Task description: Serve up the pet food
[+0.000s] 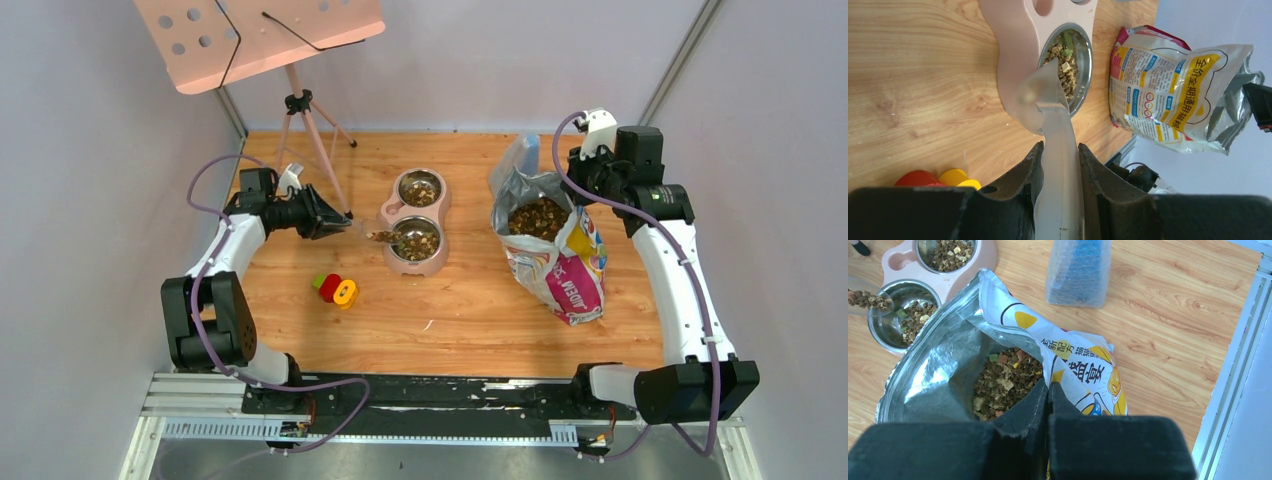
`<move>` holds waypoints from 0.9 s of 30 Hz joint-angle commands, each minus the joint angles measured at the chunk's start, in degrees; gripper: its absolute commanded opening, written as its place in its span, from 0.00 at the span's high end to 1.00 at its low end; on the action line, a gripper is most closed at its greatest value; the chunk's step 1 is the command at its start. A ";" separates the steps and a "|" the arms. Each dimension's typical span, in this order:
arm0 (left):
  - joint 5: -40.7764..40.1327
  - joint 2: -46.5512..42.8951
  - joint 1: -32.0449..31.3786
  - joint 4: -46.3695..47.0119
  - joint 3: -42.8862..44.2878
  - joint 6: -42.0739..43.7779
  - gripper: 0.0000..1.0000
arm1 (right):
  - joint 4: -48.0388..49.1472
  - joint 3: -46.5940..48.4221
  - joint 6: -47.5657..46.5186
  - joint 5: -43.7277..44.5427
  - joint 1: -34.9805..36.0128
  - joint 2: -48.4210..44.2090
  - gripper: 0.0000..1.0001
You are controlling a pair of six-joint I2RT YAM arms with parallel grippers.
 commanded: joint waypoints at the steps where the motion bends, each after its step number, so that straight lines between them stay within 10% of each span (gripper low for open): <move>1: -0.60 -0.67 0.25 -1.48 2.43 3.46 1.00 | 3.72 -0.16 -0.98 0.16 -0.16 -1.23 1.00; 27: -5.49 -2.07 -6.62 -9.98 8.64 16.19 1.00 | 4.23 -1.11 -0.89 0.10 -0.18 -1.78 1.00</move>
